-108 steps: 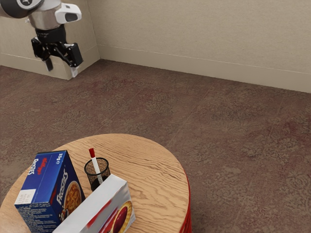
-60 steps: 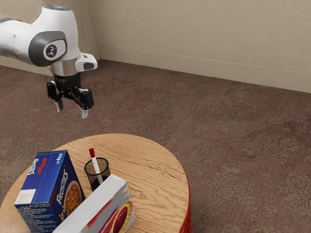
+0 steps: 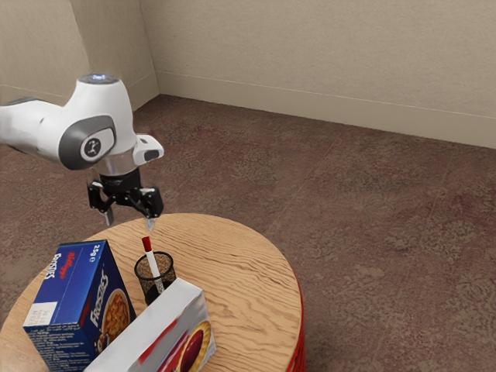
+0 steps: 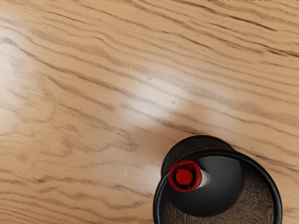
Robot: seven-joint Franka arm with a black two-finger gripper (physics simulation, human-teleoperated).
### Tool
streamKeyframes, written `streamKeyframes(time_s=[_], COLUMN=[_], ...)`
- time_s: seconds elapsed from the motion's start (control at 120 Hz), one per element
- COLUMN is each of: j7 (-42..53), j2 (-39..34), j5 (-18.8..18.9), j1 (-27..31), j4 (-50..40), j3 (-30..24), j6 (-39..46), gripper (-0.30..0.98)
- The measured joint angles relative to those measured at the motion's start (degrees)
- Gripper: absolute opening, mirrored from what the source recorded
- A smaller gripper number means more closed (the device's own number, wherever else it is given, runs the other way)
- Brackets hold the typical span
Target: Take the marker out of the pen holder and place it to the left of the pen holder.
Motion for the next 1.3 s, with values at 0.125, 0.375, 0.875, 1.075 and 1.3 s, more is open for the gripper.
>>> streamKeyframes(time_s=[0.125,0.375,0.875,1.075,1.3], j7=[-0.2,1.2,5.5,7.4,8.8], j2=[0.7,2.3,5.1,5.8,5.6], j5=[0.2,0.3,0.0,-0.1,-0.4], j1=[-0.1,-0.1,1.0,0.7,0.6], j4=[-1.0,-3.6,-4.7,-4.7,-5.0], j3=[-0.2,-0.6,-0.7,-0.7,-0.7], j6=[3.3,9.8,15.5,16.8,17.3], gripper=[0.69,0.69,0.69,0.69,0.36])
